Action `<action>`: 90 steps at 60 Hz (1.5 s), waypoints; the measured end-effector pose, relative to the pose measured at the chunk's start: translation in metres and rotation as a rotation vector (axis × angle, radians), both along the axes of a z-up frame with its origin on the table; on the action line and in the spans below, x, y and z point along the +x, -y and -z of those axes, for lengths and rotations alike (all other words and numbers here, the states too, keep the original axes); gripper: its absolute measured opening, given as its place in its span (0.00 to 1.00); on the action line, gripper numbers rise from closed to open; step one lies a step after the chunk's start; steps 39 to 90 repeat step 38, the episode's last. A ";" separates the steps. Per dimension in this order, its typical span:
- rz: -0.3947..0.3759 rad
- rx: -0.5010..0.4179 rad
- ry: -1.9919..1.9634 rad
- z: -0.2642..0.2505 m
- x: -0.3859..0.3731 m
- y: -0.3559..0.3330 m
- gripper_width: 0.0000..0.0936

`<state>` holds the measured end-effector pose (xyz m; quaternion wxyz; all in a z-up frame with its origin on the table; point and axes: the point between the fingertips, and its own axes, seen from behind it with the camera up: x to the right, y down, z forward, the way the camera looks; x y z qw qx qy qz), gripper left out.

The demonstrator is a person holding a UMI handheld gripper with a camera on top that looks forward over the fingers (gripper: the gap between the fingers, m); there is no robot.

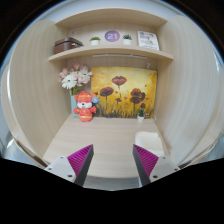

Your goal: Fold towel

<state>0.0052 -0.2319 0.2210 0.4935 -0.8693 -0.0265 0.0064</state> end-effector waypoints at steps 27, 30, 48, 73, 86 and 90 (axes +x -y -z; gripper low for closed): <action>-0.024 -0.015 0.049 0.003 -0.050 0.089 0.85; -0.022 -0.009 0.046 0.000 -0.053 0.091 0.85; -0.031 -0.006 0.046 -0.002 -0.059 0.095 0.85; -0.031 -0.006 0.046 -0.002 -0.059 0.095 0.85; -0.031 -0.006 0.046 -0.002 -0.059 0.095 0.85; -0.031 -0.006 0.046 -0.002 -0.059 0.095 0.85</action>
